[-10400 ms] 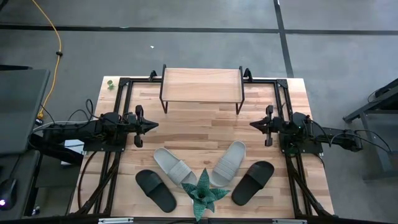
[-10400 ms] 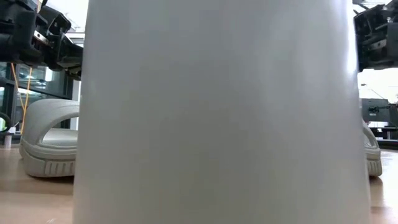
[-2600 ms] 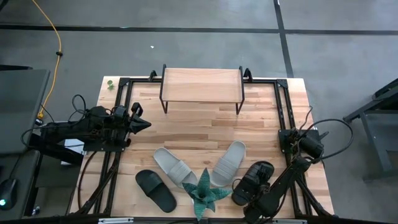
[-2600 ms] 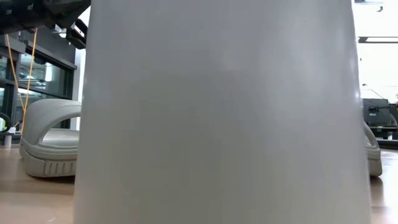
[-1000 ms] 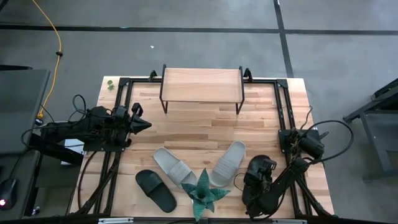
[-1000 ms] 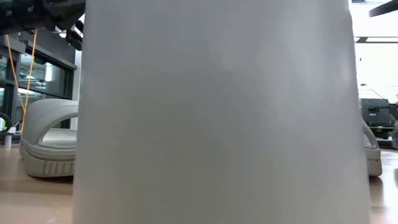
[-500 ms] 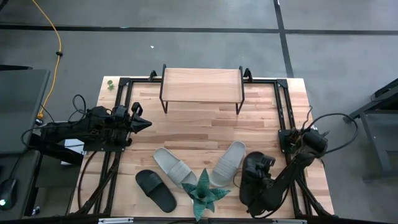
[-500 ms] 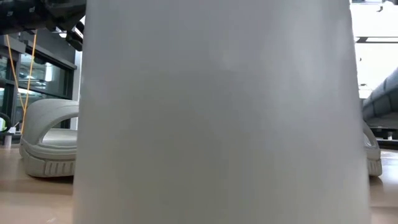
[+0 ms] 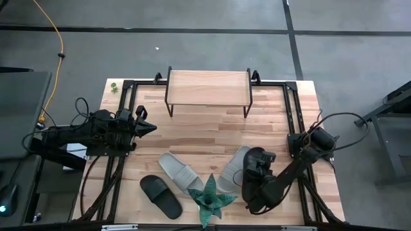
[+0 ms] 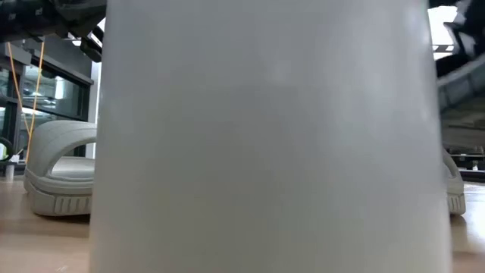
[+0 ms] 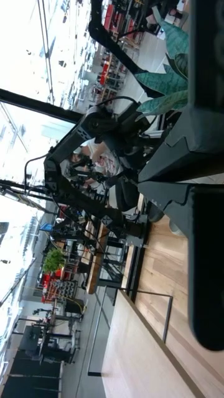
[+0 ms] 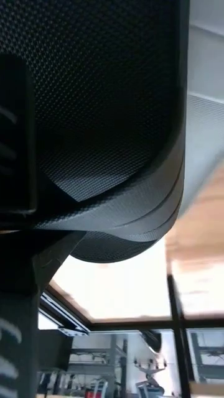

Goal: Pick and place slides into the shelf
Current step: Put the right black slipper on the shelf

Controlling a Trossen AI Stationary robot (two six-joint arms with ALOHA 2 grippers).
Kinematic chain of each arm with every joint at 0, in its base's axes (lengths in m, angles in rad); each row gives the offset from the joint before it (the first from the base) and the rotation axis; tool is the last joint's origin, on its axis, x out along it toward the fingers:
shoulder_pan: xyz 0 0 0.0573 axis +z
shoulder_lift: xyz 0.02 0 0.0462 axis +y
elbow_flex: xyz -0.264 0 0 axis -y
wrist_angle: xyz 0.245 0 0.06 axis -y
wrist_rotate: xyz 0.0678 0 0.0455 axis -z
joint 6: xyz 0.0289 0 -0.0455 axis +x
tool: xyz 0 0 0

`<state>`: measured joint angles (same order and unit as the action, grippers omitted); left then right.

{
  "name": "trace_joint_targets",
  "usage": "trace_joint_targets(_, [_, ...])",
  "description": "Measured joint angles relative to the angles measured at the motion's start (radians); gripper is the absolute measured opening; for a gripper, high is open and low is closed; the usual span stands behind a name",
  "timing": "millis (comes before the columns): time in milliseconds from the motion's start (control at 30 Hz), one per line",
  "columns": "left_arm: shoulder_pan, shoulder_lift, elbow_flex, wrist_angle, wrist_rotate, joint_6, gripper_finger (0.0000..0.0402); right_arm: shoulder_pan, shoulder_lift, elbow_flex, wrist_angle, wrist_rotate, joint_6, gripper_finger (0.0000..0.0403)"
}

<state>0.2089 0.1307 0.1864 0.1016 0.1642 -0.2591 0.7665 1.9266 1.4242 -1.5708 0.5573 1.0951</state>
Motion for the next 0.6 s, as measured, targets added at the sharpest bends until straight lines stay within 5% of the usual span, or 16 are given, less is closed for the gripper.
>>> trace_joint_targets(600, [0.0,0.0,0.0,-0.024,0.0,0.0,0.0001,-0.127,-0.185,0.0,-0.001,0.186,-0.207,0.0])
